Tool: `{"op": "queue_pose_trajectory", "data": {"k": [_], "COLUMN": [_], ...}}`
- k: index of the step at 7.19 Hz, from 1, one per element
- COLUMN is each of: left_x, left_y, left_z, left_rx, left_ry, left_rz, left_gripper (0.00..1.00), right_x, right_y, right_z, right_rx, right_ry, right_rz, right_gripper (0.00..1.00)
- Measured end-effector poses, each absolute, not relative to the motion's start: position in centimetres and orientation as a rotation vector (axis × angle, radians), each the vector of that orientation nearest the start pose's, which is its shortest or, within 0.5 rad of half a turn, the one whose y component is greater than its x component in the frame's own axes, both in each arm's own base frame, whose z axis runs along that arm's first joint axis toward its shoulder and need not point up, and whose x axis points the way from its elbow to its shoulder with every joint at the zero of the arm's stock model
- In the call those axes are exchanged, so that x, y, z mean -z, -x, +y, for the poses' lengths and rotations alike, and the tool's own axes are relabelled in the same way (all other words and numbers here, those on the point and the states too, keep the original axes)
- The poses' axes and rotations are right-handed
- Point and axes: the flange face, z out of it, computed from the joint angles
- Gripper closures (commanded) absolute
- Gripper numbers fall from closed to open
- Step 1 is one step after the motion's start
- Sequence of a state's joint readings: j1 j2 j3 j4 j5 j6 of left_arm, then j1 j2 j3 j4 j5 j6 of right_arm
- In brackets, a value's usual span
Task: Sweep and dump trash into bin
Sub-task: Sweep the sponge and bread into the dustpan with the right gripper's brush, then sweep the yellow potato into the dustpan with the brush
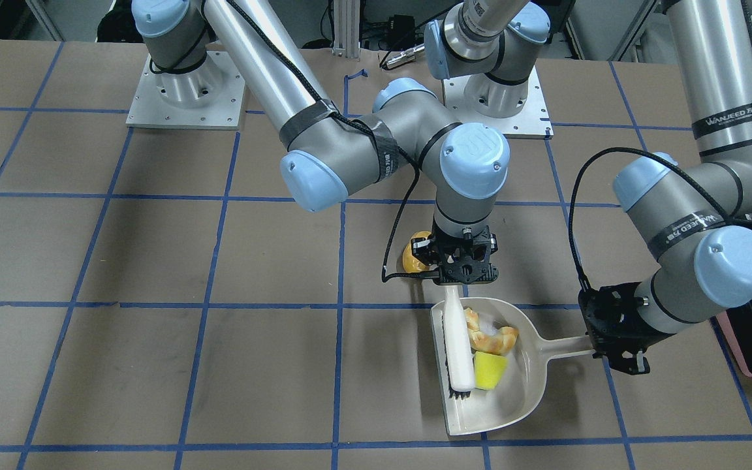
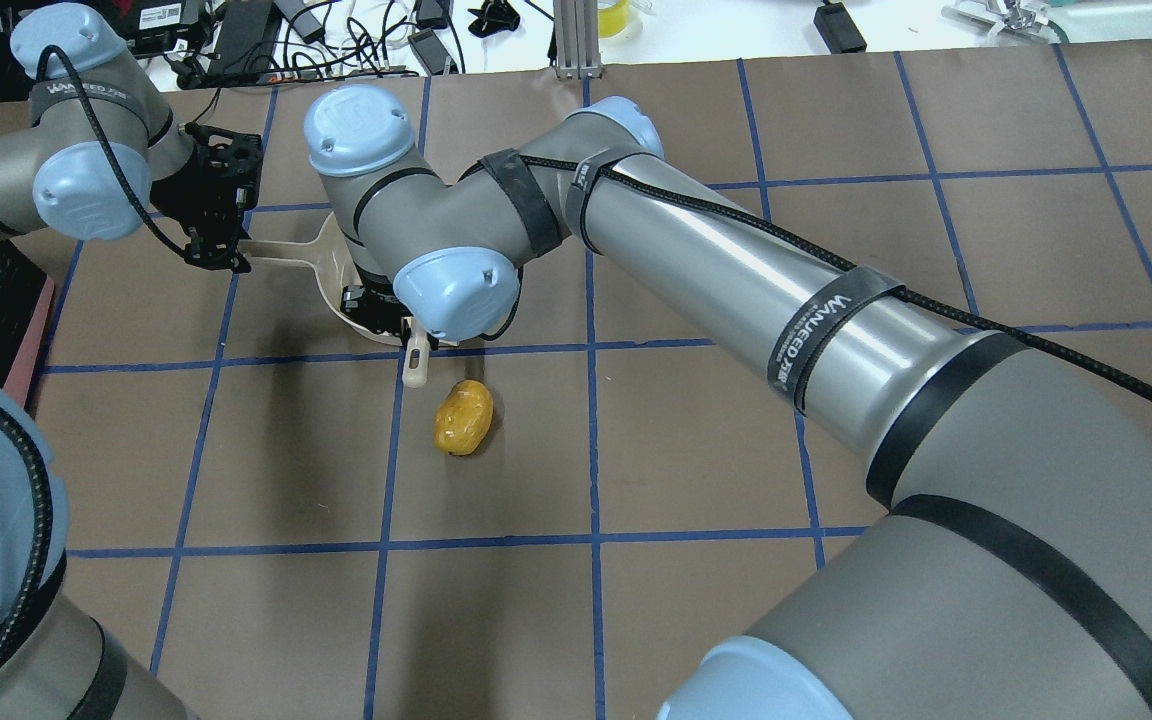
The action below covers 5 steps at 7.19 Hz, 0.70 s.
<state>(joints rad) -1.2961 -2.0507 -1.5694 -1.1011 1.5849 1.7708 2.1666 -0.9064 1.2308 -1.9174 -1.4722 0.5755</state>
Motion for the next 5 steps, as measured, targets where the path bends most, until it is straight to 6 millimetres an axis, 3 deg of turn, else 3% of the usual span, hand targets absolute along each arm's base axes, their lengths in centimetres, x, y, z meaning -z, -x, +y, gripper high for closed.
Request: {"op": "queue_pose_trajectory", "data": {"k": [2,3,5], "left_x": [-27.2,-27.6,-28.2], "left_y": [-6.6,-7.3,-7.3], "left_z": [-64.2,-63.2,-60.5], "left_rx": [-0.058,-0.097,-0.147], "left_ry": [-2.167,-2.186,-2.214], "left_rz": [2.297,2.278,2.253], "left_gripper": [1.0,1.0,1.0], "right_x": [-29.4,-31.0,-32.8], "right_y": [-49.2,-46.3,-41.1], "right_z": [-54.1,-54.2,-52.3], "right_rx": [-0.114,-0.17,-0.24], "right_ry": [0.05,0.042,-0.059], "right_rz": [3.109,3.136,3.154], "right_gripper": [1.0,1.0,1.0]}}
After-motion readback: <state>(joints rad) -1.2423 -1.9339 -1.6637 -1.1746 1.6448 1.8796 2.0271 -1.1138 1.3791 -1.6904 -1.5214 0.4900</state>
